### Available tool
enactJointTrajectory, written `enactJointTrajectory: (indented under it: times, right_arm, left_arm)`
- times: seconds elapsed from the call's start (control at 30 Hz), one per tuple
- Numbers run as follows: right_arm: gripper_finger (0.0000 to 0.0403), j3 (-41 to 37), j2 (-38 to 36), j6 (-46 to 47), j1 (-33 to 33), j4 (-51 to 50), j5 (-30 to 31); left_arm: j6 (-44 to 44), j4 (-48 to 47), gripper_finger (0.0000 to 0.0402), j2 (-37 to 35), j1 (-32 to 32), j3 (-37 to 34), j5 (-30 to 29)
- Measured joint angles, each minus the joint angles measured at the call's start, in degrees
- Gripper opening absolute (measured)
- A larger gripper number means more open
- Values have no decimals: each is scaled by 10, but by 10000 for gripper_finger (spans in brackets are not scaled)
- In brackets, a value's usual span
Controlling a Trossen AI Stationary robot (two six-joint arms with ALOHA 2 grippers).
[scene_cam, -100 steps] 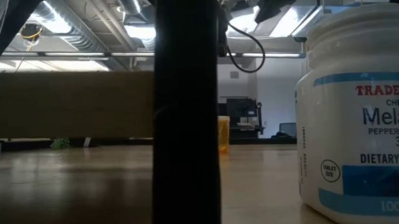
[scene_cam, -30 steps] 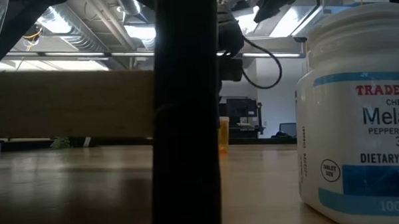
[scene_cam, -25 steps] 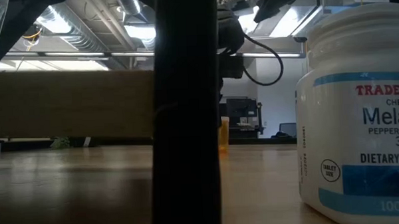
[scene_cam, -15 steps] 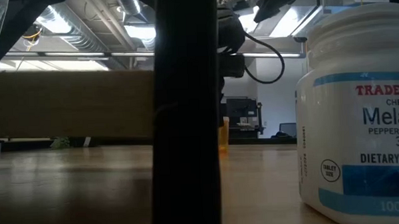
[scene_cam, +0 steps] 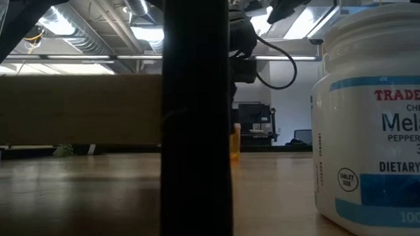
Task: Pick and place medicine bottles onto shelf by color
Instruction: Put the bottom big orange pill bottle on the shelf aligned with the other big orange pill bottle
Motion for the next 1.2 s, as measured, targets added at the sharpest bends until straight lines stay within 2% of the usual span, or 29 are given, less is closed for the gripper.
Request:
enactJointTrajectory:
  times: [0.2, 0.57, 0.87, 1.2]
  right_arm:
    - [213, 0, 0, 0, 0, 0, 0]
    - [213, 0, 0, 0, 0, 0, 0]
    - [213, 0, -1, 0, 0, 0, 0]
    - [213, 0, -1, 0, 0, 4, 0]
  left_arm:
    - [1, -8, 187, -1, 0, 0, 1]
    - [0, -46, 186, -13, 18, 0, 0]
    - [-7, -101, 186, -78, 31, 0, 1]
    - [-89, -203, 186, -158, 34, 0, 1]
